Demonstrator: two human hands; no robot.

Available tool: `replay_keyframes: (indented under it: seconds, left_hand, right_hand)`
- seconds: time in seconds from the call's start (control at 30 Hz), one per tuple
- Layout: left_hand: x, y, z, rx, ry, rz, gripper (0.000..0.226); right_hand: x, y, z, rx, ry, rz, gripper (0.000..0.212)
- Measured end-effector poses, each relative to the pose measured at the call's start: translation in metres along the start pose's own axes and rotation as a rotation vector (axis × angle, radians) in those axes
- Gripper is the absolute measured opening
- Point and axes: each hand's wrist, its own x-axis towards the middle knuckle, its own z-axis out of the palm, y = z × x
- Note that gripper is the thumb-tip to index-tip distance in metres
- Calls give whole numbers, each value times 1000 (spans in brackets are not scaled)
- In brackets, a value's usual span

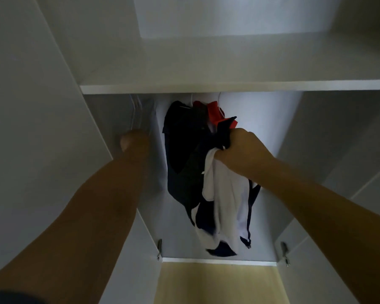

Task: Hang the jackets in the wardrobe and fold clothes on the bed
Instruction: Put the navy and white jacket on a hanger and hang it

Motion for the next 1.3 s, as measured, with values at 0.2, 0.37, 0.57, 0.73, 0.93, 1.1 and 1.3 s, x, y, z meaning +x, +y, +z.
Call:
replay_keyframes:
  seconds: [0.2, 0.37, 0.57, 0.73, 0.93, 1.1, 1.3]
  left_hand:
    - [62, 1, 21, 114, -7, 5, 27]
    - [78, -2, 27, 98, 33, 1, 27]
    - [54, 9, 29, -198, 215, -82, 31]
    - [-13, 17, 13, -515, 326, -96, 25]
    - [-163, 23, -9, -488, 164, -104, 27]
    - [-286, 32, -47, -417, 143, -14, 16]
    - [-384, 12, -100, -532, 98, 217, 31]
  right_hand:
    - [52, 10, 16, 10, -115, -13, 17]
    - [70, 18, 22, 103, -237, 46, 28]
    - [58, 25, 23, 65, -209, 14, 32]
    - [28, 32, 5, -79, 20, -203, 16]
    - [-3, 56, -5, -354, 142, -299, 41]
    - [-20, 80, 4, 130, 158, 87, 60]
    - [-16, 100, -12, 553, 12, 548, 38]
